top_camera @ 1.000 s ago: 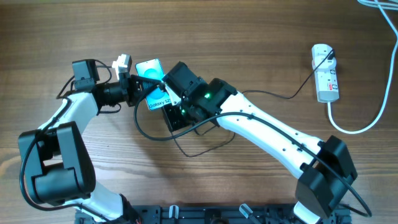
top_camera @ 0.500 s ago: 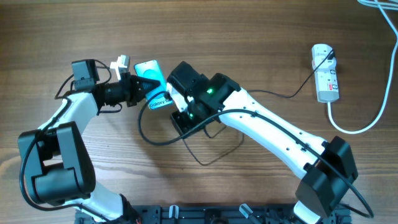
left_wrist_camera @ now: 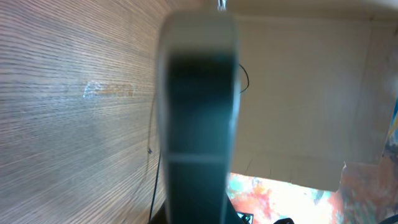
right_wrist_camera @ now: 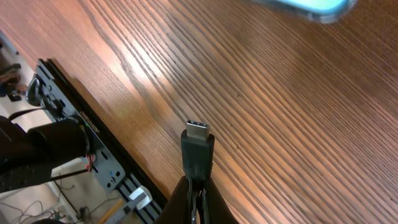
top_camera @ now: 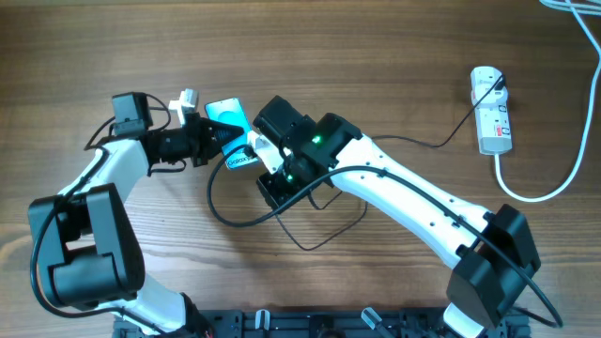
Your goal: Plug charger to phone and switch on socket
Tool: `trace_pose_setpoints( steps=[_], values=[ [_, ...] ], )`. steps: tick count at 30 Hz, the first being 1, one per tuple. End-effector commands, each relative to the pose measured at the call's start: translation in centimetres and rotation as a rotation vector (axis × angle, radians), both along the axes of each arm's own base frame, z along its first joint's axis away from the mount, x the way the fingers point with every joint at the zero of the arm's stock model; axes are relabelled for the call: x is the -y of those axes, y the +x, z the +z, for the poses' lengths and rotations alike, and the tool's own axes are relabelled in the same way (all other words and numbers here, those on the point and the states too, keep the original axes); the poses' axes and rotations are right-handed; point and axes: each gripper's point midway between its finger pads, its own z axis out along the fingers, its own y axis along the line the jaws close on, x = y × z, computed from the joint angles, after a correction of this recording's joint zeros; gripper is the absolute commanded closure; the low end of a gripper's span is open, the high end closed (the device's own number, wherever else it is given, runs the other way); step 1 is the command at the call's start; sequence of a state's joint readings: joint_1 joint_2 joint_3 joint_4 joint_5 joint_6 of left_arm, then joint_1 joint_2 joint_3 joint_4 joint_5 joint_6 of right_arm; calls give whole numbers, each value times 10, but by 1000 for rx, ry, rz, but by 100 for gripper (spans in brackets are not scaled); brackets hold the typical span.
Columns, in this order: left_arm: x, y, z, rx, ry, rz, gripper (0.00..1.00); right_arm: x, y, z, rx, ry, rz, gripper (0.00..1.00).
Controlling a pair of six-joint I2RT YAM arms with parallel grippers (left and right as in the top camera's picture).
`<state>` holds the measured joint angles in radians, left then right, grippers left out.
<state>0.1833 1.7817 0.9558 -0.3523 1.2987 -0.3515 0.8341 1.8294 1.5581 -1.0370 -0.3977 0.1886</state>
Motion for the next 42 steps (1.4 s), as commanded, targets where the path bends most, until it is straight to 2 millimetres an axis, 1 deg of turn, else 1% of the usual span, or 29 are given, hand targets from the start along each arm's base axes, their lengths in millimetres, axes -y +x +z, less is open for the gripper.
trace_pose_setpoints(
  steps=[1, 3, 6, 7, 9, 11, 14, 17, 24, 26, 30, 32, 42],
  values=[
    [21, -8, 18, 43, -44, -75, 96, -7, 2, -4, -28, 21, -41, 96],
    [29, -11, 18, 43, -45, -99, 96, -12, 6, -2, -26, 36, -69, 96],
    [32, -12, 18, 43, -45, -106, 96, -11, 5, -4, -28, 32, -66, 96],
    [32, -12, 18, 43, -45, -106, 96, -11, 4, -6, -35, 24, -66, 96],
    [32, -11, 18, 47, -43, -106, 96, -7, 1, -16, -76, -15, -94, 96],
    [31, -9, 19, 67, -40, -106, 96, -7, 1, -19, -94, -25, -118, 96],
    [31, -8, 20, 82, -39, -107, 96, -9, 5, -19, -74, -14, -108, 96],
    [33, -8, 29, 123, -74, -128, 96, -2, 15, -23, -15, -58, -131, 96],
    [33, -8, 31, 139, -80, -133, 96, -11, 27, -20, 36, -17, -137, 96],
    [33, -8, 31, 158, -76, -138, 96, -7, 32, -22, 64, -41, -150, 96],
    [33, -8, 31, 167, -73, -139, 96, -7, 33, -22, 66, -43, -153, 96],
    [33, -8, 31, 183, -69, -142, 96, -3, 36, -23, 72, -61, -185, 96],
    [33, -8, 31, 186, -68, -143, 96, -2, 36, -23, 59, -67, -210, 96]
  ],
)
